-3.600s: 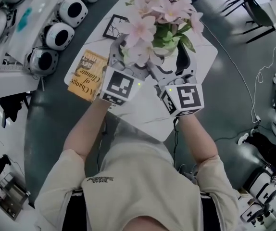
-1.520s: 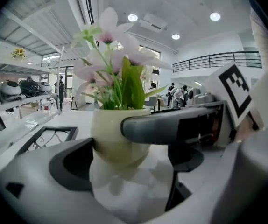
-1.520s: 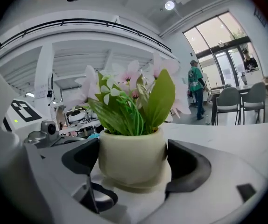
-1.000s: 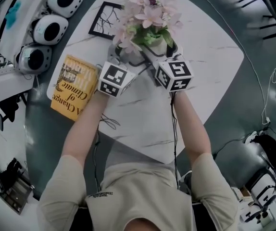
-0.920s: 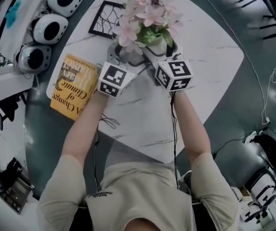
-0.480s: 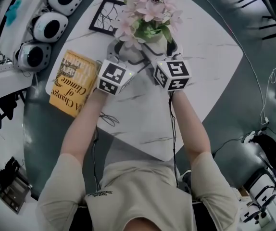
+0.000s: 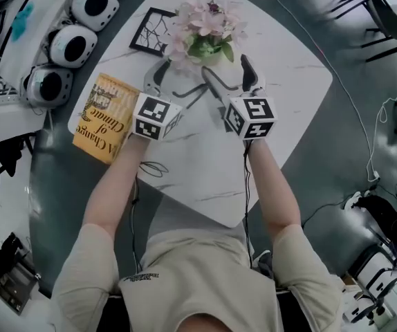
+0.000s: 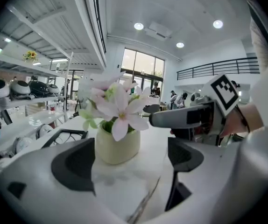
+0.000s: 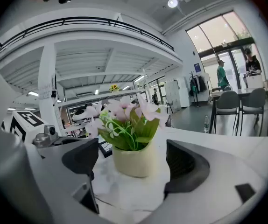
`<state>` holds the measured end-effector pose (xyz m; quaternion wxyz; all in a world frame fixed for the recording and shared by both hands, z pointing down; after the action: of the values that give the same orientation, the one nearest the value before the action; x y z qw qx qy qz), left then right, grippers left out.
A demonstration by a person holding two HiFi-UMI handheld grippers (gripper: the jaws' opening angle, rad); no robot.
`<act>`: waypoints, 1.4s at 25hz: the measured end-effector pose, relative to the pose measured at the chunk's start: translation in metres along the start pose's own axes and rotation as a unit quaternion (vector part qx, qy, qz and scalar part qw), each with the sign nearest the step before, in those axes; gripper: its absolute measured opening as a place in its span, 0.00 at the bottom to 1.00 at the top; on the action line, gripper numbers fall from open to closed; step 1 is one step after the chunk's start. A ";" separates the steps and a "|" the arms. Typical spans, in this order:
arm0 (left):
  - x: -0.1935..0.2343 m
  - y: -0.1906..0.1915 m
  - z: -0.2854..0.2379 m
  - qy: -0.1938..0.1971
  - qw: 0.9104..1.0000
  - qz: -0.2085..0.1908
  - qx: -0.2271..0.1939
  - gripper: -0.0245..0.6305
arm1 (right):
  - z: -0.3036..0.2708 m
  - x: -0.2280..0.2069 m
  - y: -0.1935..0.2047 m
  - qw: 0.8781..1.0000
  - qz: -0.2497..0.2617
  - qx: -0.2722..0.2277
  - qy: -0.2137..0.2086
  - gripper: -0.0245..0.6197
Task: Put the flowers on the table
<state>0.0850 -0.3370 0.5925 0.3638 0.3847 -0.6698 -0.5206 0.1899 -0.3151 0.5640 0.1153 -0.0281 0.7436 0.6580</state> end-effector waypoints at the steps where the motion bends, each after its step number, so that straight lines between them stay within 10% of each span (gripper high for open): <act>1: -0.001 -0.005 0.003 -0.002 1.000 -0.002 0.001 0.78 | 0.007 0.000 -0.007 1.000 0.000 -0.003 0.002 0.75; 15: -0.051 -0.155 0.066 -0.030 0.998 -0.010 -0.062 0.76 | 0.086 0.025 -0.156 0.996 0.034 -0.081 0.022 0.72; 35: -0.138 -0.340 0.173 -0.034 0.982 -0.086 -0.161 0.29 | 0.225 0.111 -0.329 0.976 0.106 -0.189 -0.024 0.26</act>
<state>0.0381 -0.1967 0.2149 0.3517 0.3592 -0.5532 -0.6643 0.1759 -0.1245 0.1972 0.0550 0.0454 0.6020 0.7953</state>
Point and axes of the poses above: the fingertips, and each gripper's own axes: z backward along the fingers, x to its left, y out of its underside, the point moved 3 cm from there along z, backward along the fingers, and after that the axes turned 11 degrees about -x, right-handed, at the moved point
